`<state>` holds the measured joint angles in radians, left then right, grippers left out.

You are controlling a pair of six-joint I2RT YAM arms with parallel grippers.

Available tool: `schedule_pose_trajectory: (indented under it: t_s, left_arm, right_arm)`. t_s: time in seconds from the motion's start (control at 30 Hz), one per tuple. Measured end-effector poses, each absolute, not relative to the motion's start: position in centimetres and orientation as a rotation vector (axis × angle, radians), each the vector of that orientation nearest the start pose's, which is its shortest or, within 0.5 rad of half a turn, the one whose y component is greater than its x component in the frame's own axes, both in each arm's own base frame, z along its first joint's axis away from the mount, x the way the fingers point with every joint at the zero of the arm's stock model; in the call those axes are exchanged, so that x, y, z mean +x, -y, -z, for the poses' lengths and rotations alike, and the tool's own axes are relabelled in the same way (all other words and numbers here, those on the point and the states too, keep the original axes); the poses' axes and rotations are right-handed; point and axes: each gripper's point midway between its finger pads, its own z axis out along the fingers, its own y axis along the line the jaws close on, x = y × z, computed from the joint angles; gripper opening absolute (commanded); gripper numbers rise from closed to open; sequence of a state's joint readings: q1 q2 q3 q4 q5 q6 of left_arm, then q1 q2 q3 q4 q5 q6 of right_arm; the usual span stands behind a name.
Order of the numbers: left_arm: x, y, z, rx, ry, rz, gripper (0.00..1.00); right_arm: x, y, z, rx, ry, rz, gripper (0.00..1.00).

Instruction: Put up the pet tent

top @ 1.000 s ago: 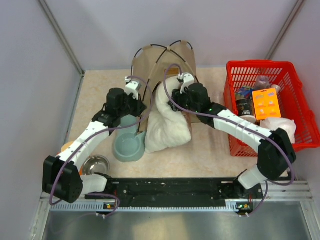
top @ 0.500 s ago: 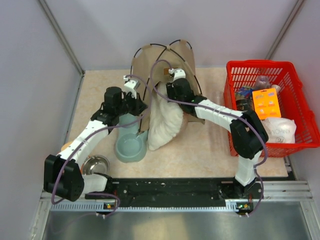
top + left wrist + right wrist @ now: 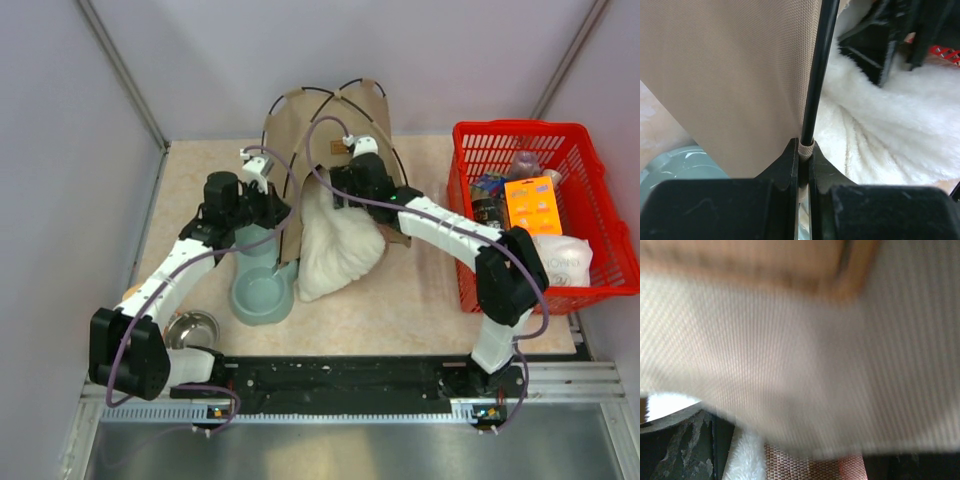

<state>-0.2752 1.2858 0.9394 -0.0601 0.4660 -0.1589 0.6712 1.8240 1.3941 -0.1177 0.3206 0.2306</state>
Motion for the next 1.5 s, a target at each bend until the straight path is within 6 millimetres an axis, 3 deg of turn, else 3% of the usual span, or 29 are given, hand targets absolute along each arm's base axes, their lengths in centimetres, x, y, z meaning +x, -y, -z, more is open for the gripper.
schedule_pose_trajectory:
  t_s: [0.2, 0.33, 0.47, 0.53, 0.7, 0.87, 0.97, 1.23, 1.33, 1.5]
  left_arm:
    - [35.4, 18.6, -21.2, 0.405, -1.964, 0.746, 0.00]
    - [35.6, 18.7, -21.1, 0.397, -1.966, 0.751, 0.00]
    - [35.6, 18.7, -21.0, 0.392, -1.969, 0.751, 0.00]
    - [35.6, 18.7, -21.0, 0.388, -1.972, 0.753, 0.00]
    - [35.8, 19.4, -20.6, 0.389, -1.974, 0.807, 0.00]
    - [36.4, 19.8, -20.2, 0.342, -1.990, 0.851, 0.00]
    - [36.9, 19.7, -20.0, 0.286, -2.006, 0.854, 0.00]
    - [37.8, 19.5, -20.0, 0.214, -2.017, 0.839, 0.00]
    - [37.8, 19.5, -20.1, 0.222, -2.014, 0.835, 0.00]
    - [37.9, 19.6, -20.5, 0.241, -2.006, 0.827, 0.00]
  right_arm:
    - [40.9, -27.2, -20.2, -0.280, -2.079, -0.239, 0.95]
    - [39.5, -26.4, -20.8, -0.289, -2.114, -0.240, 0.95]
    - [38.5, -26.4, -20.7, -0.293, -2.150, -0.270, 0.73]
    - [38.1, -26.8, -21.0, -0.287, -2.153, -0.316, 0.69]
    - [37.8, -28.6, -22.0, -0.223, -2.115, -0.411, 0.71]
    - [36.3, -32.6, -21.7, -0.217, -2.093, -0.418, 0.74]
    - [35.7, -32.9, -22.3, -0.194, -2.061, -0.410, 0.77]
    - [34.4, -29.1, -23.7, -0.135, -2.034, -0.337, 0.91]
    - [34.9, -27.4, -24.4, -0.122, -2.067, -0.285, 0.99]
    - [36.4, -23.7, -26.4, -0.087, -2.100, -0.207, 0.99]
